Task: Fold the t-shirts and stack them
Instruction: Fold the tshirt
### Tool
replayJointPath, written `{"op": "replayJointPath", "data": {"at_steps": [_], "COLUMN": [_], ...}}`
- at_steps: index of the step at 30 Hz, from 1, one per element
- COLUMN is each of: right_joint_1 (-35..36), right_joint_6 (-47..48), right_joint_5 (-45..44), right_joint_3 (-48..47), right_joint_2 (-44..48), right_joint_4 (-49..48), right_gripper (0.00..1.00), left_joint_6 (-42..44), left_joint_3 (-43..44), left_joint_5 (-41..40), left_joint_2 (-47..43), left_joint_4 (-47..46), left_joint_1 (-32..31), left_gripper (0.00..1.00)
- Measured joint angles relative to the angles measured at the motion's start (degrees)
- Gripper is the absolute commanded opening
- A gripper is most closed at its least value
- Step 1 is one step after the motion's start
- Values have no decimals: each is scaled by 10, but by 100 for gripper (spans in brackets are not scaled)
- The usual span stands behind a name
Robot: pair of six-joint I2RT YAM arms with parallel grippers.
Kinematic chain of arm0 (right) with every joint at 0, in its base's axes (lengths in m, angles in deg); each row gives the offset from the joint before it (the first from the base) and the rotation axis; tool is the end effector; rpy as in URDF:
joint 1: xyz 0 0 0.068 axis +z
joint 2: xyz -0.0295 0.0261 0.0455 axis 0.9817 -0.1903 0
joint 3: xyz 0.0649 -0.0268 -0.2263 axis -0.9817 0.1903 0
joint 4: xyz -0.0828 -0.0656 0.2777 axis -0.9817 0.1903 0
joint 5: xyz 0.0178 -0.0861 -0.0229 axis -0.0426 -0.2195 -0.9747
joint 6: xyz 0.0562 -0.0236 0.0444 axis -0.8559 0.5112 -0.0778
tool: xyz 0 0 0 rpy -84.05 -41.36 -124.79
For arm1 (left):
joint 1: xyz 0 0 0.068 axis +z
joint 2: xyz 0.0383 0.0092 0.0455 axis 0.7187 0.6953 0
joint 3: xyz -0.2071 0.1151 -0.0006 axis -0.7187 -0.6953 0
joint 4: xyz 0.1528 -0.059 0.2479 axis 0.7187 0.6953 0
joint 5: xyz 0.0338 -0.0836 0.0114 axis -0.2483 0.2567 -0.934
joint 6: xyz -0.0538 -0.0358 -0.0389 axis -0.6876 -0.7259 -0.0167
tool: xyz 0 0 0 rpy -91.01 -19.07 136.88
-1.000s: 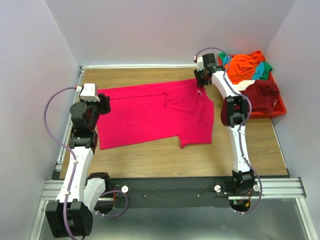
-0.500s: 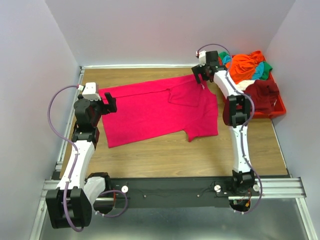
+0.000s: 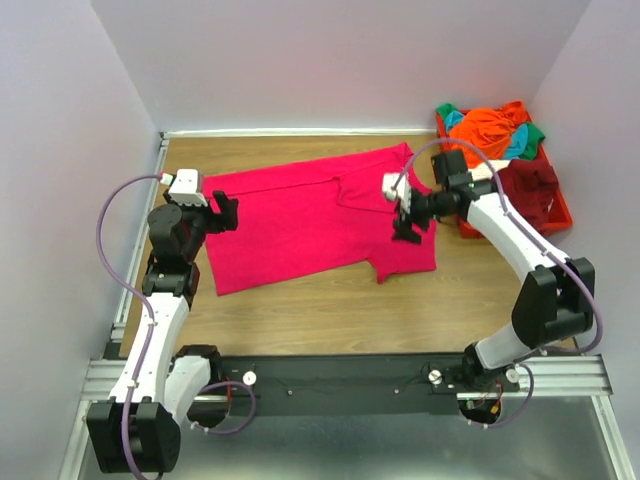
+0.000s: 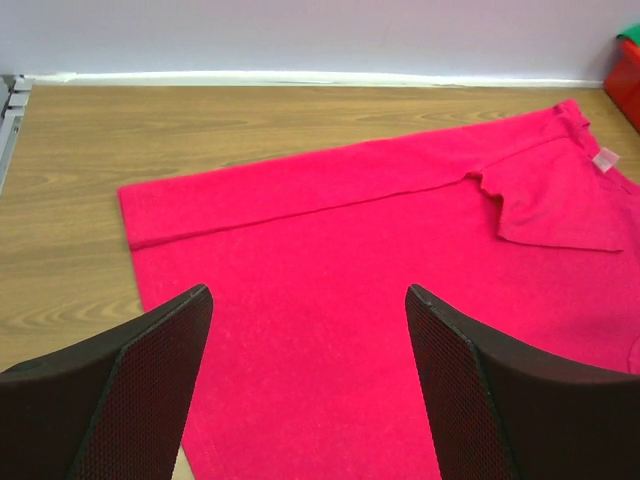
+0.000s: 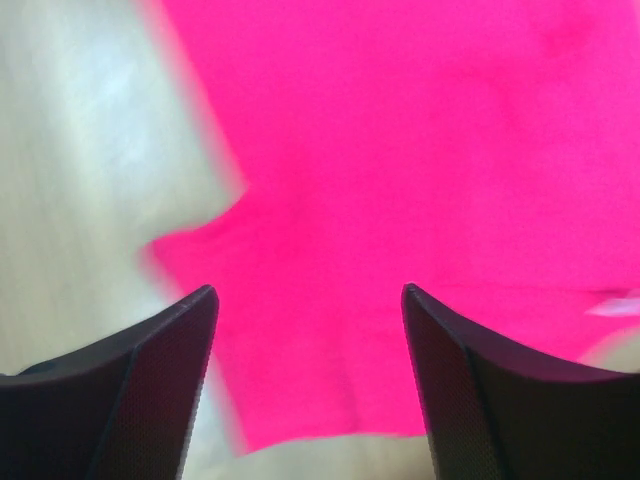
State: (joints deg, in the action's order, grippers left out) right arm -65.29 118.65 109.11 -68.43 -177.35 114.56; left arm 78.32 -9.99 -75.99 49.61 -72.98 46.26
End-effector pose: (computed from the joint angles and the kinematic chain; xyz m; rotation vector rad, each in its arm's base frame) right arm 0.3598 0.1296 0.2234 -1.5553 1.7234 0.5041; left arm 0.2970 -0.0108 0.2651 -0.0033 1.7085 -0.2923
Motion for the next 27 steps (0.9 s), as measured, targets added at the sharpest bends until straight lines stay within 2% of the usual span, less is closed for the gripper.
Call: {"op": "replayJointPath", "data": {"at_steps": [4, 8, 14, 19, 22, 24, 25, 27], "right_joint_1": [10, 8, 8, 8, 8, 8, 8, 10], "right_joint_6": [45, 49, 34, 18, 7, 1, -3, -11], "right_joint_5": [-39, -100, -173, -197, -200, -203, -204, -205], "right_joint_3": [158, 247, 278, 279, 278, 278, 277, 273], "right_joint_2": [43, 75, 67, 31, 22, 21, 20, 20], "right_joint_4": [30, 12, -45, -88, -97, -105, -106, -107], "right_gripper": [69, 68, 61, 51, 42, 25, 10, 2], "left_joint_6": [0, 0, 0, 0, 0, 0, 0, 1], "left_joint_3": [0, 0, 0, 0, 0, 0, 0, 0], "left_joint_5": [-1, 0, 0, 0, 0, 0, 0, 0], "left_joint_2": [2, 6, 6, 6, 6, 6, 6, 6], "left_joint_4": [1, 1, 0, 1, 0, 0, 0, 0], "left_joint_1": [-16, -19, -20, -23, -23, -23, -23, -23], "left_gripper": [85, 85, 85, 85, 85, 85, 85, 85]}}
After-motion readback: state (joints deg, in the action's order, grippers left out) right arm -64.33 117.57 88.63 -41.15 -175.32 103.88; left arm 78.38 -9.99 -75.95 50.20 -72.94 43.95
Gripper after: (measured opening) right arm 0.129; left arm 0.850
